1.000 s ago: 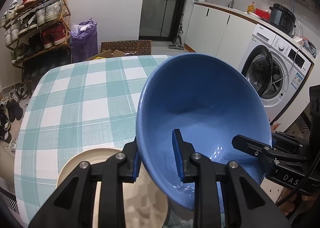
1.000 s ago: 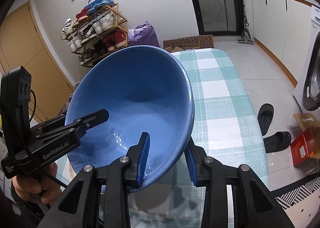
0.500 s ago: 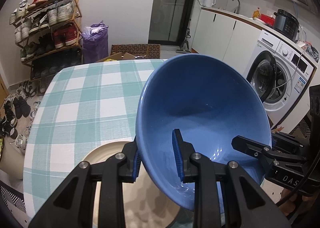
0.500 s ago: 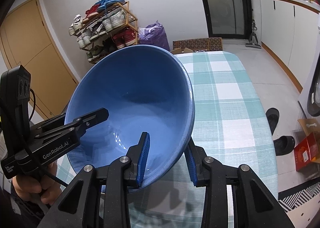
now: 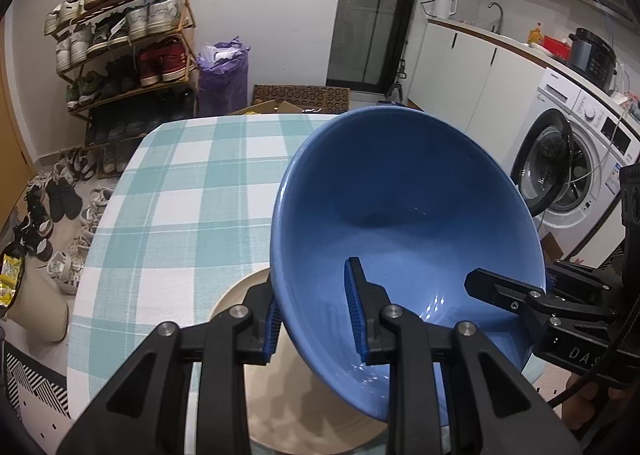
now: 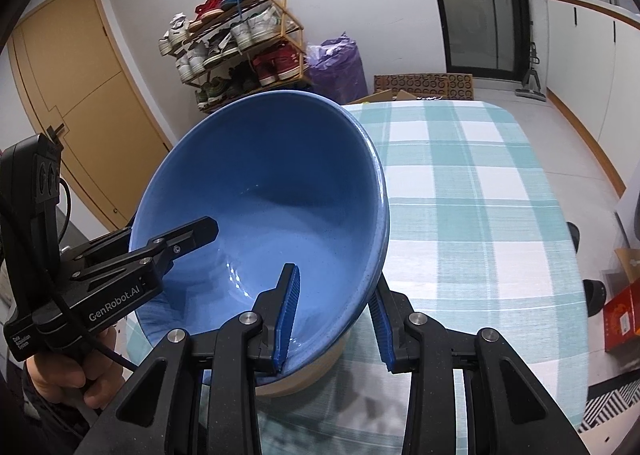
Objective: Organize plates and bowls
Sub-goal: 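Lift and carry the stacked blue bowls with both tools over the beige plates, then lower the blue bowls onto the beige plates and open both tools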
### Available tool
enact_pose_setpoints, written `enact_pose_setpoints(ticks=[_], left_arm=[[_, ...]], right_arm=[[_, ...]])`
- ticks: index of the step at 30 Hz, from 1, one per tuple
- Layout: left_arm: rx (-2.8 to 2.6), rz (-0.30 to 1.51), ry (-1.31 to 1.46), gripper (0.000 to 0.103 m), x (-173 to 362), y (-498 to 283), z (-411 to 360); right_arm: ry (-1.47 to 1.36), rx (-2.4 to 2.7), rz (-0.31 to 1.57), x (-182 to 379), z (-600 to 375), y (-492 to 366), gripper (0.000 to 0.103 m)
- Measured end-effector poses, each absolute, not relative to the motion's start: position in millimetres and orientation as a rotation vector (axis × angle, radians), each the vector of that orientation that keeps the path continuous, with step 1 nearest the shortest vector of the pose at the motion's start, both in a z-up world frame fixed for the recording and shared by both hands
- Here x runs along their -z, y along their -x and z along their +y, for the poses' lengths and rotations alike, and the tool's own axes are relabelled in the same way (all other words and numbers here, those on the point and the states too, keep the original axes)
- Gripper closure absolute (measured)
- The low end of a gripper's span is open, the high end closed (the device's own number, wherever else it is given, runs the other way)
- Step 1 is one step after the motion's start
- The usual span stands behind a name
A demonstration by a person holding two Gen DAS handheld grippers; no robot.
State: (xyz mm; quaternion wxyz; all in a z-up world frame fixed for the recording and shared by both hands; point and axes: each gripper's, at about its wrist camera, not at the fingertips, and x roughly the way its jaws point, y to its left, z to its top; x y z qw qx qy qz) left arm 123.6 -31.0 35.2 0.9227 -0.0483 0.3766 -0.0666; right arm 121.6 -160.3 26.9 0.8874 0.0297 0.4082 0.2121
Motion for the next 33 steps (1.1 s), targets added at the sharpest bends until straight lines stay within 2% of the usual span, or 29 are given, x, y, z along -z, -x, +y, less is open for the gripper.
enact_pose_setpoints(ticks=[33], left_arm=[[0.039,0.882,0.143,0.077,14,-130,16]], right_arm=[[-0.024,-0.516,0.960,22,-108,-152,0.069]])
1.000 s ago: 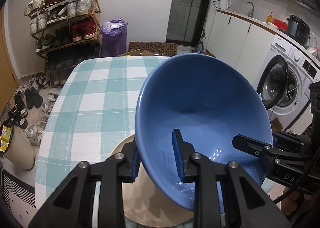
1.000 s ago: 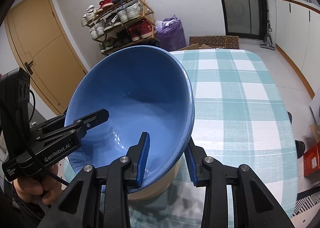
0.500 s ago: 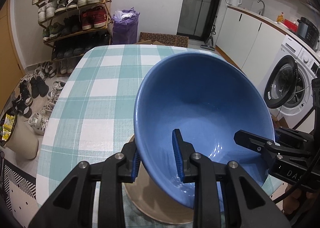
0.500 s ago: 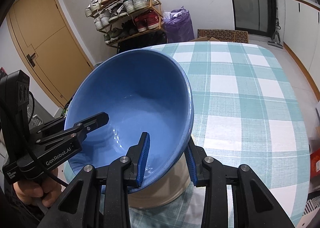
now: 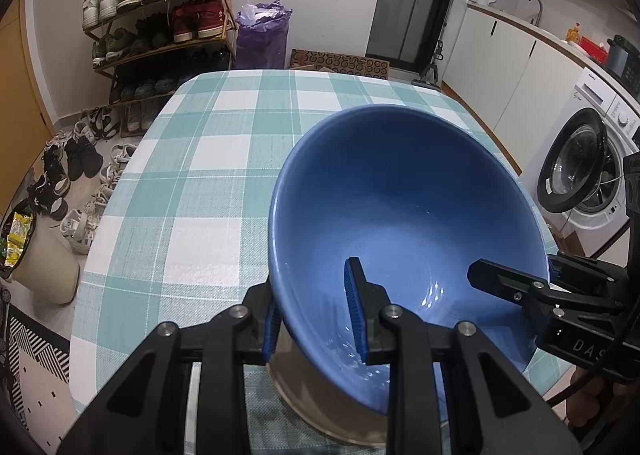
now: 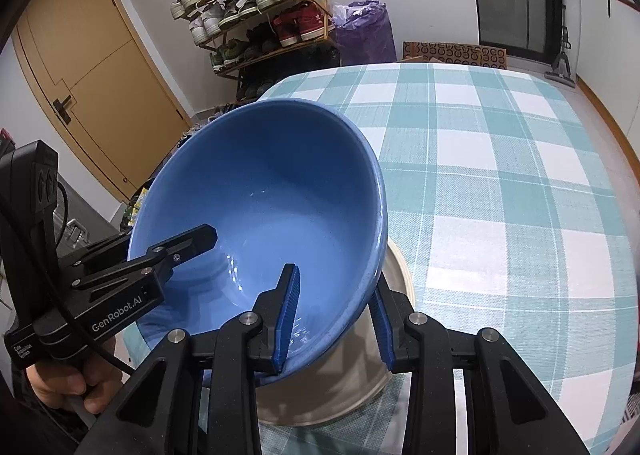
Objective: Organize plates and bowls
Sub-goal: 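Lower the blue bowls onto the beige plates and open both tools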
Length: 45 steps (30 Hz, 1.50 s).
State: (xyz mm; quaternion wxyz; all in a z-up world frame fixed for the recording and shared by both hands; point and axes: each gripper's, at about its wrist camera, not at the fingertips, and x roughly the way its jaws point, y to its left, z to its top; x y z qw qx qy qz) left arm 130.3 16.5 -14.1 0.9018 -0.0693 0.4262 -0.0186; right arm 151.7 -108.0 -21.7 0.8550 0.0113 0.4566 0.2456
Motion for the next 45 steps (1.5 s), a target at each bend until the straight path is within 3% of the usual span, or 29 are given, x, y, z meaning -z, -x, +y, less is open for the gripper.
enact_pose_setpoints(ticks=[17,23,27,32,34,39,41,45], left_arm=[[0.032,0.888,0.134,0.076,21,-140,18],[0.044,0.890,0.137,0.070,21,-141,18],[0.062,0.891,0.134,0.061,21,-140,16],[0.076,0.884,0.118,0.057,18,-137,14],[0.081,0.884,0.113,0.050,18,-136,13],[0.084,0.879,0.109,0.048,16,-134,13],[0.088,0.874,0.109,0.042,15,-132,14],[0.087,0.841,0.108,0.020,11,-124,17]], right_arm=[[-0.043,-0.508,0.988,30,-105,-166,0.069],[-0.039,-0.506,0.985,30,-105,-168,0.068],[-0.038,-0.504,0.982,29,-106,-168,0.067],[-0.026,-0.504,0.974,27,-106,-166,0.063],[-0.027,-0.506,0.974,27,-106,-166,0.062],[-0.014,-0.514,0.964,24,-106,-164,0.055],[0.001,-0.512,0.954,22,-106,-162,0.052],[-0.003,-0.511,0.924,17,-112,-158,0.033]])
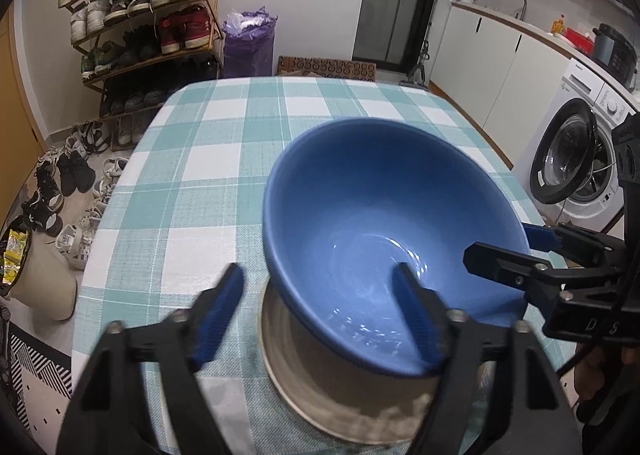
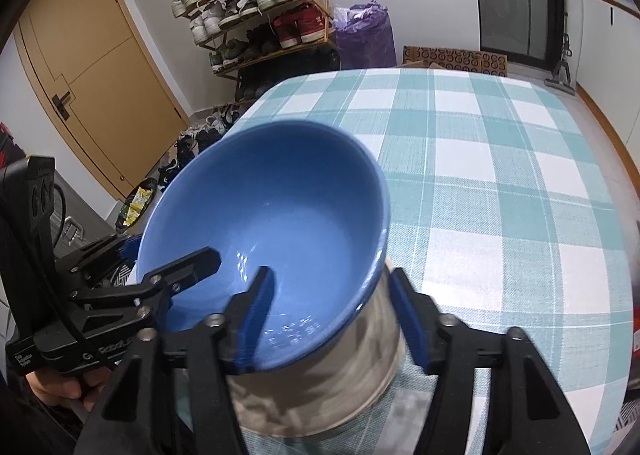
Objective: Organize plates and bowls
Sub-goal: 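Lower the blue bowls onto the beige plates and open both tools, then withdraw both open tools from the bowl and plate stack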
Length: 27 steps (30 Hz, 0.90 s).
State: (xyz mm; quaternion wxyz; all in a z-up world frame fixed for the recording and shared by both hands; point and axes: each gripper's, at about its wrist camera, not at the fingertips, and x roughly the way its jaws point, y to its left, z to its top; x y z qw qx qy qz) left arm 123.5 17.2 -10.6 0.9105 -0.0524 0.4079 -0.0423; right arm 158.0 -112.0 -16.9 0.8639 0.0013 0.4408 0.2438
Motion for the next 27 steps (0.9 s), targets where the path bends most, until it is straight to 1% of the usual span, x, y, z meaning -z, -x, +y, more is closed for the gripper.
enact_pose_setpoints(ticks=[1,2,3,4,6,8,20,27], left_arm=[[0.088,0.829,0.108,0.018,9,-121,18],[0.088,0.810,0.112,0.017,8,-117,19],[0.089,0.797,0.117,0.010,6,-114,20],[0.089,0.787,0.120,0.004,5,-111,21],[0.086,0.761,0.122,0.000,4,-105,22],[0.086,0.740,0.111,0.000,3,-99,22],[0.009,0.629,0.065,0.000,1,-68,26],[0.009,0.585,0.024,0.000,-4,-50,25]], right_arm=[[0.000,-0.515,0.920,16,-113,-157,0.030],[0.003,-0.524,0.913,15,-113,-156,0.025],[0.009,-0.530,0.901,13,-114,-154,0.021],[0.017,-0.532,0.884,11,-116,-151,0.020],[0.028,-0.537,0.848,7,-118,-147,0.010],[0.031,-0.548,0.800,2,-122,-140,0.002],[0.074,-0.579,0.612,-8,-139,-100,0.001],[0.042,-0.583,0.566,-4,-152,-86,0.001]])
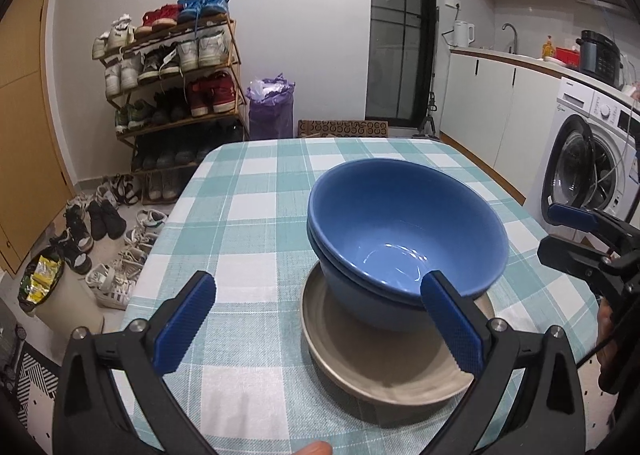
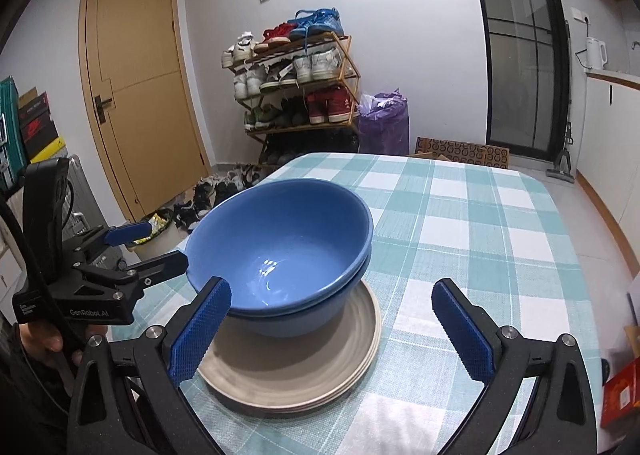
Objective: Organize plates and bowls
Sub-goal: 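Withdraw both open tools from the bowl and plate stack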
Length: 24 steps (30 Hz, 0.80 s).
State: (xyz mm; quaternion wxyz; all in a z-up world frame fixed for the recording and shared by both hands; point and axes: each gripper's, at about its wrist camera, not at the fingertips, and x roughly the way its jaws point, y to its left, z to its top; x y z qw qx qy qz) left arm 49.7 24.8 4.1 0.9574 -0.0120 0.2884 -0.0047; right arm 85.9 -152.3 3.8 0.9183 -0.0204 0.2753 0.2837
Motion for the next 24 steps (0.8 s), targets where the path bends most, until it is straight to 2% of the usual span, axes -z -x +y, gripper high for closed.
enact_pose_setpoints(ticks=[24], left_arm=[[-0.025,0.499,0.033,0.000,14,-11,25]], right_arm=[[0.001,-0.607,0.517,27,-166,-55,0.001]])
